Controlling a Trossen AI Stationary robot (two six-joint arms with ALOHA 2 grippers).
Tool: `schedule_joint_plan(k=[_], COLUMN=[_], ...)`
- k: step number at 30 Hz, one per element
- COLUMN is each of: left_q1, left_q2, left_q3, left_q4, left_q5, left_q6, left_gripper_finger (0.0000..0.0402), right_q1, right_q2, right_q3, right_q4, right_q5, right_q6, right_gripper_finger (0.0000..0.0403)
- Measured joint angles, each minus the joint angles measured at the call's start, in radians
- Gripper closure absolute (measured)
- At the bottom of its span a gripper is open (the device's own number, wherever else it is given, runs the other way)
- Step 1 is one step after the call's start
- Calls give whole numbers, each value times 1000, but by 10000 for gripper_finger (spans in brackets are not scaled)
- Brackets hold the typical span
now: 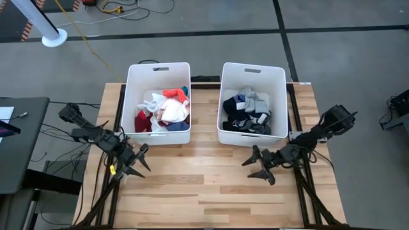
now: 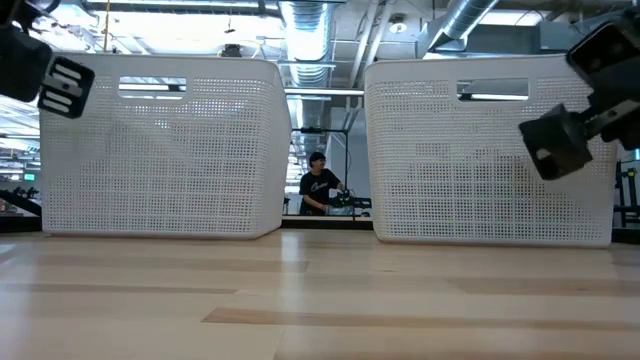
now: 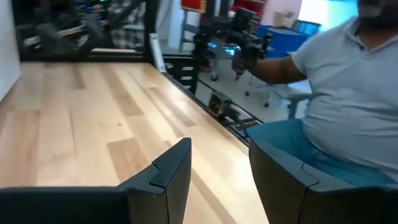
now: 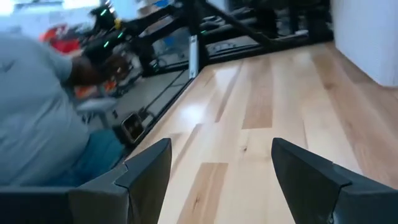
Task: Sort clothes
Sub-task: Return to home position
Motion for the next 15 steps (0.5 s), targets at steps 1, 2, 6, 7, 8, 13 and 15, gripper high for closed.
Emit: schedule_joint_plan(k=[1,2,6,7,8,13,15], left_q1=[0,0,2,2,2,3,3], left_q2=[0,0,0,0,0,0,0], left_q3=[0,0,0,0,0,0,0], left_q4=[0,1,15,18,21,35,38], left_q5=[-15,-24,-95,-117,-135,-226,-251], left_q6=[-18,-33,-100,-117,-131,-157,-142], left_gripper_finger=[247,247,247,247,247,247,247], right_q1=[2,6,18,21,21,20,18], right_q2=[-20,-42,-140,-164,-192,-337,-399], right_q3=[0,0,0,0,0,1,1], right_q4=[-24,-51,-170,-200,-236,-409,-518], right_q5=[-5,-8,-20,-31,-41,-154,-167], right_q6=[-31,-62,-211,-249,-283,-387,-401], right_gripper_finger=[113,113,113,113,113,113,113])
